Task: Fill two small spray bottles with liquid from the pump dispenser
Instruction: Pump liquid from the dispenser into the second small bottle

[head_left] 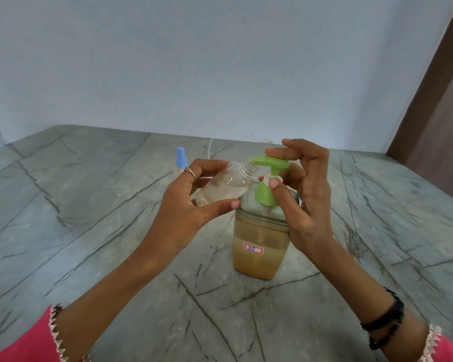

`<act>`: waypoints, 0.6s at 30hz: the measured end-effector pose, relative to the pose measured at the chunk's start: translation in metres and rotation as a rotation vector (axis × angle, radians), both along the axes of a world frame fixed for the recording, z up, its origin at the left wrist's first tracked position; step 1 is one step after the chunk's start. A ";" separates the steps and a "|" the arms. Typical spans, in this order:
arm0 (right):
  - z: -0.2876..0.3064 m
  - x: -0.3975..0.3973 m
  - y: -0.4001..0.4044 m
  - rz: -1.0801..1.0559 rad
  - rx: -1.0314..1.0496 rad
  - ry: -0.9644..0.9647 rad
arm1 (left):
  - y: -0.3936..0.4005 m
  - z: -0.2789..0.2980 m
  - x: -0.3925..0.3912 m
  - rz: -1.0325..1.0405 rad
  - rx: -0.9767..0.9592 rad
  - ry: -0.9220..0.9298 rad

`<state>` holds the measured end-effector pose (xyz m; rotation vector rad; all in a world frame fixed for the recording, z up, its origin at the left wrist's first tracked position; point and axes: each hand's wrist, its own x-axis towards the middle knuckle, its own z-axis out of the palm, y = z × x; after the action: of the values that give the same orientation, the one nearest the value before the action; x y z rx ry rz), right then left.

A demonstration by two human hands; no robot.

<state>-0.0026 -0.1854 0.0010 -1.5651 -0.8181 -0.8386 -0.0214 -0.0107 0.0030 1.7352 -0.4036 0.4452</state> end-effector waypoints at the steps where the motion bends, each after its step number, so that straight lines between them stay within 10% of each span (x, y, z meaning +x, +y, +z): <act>1: 0.000 -0.001 0.000 -0.015 -0.010 0.017 | 0.000 0.000 0.000 0.000 -0.005 -0.001; 18: 0.002 -0.009 -0.007 0.177 -0.072 0.282 | -0.001 -0.001 0.000 0.006 0.000 -0.018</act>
<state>-0.0116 -0.1929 0.0027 -1.6033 -0.7739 -0.4527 -0.0216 -0.0114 0.0022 1.7339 -0.4116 0.4658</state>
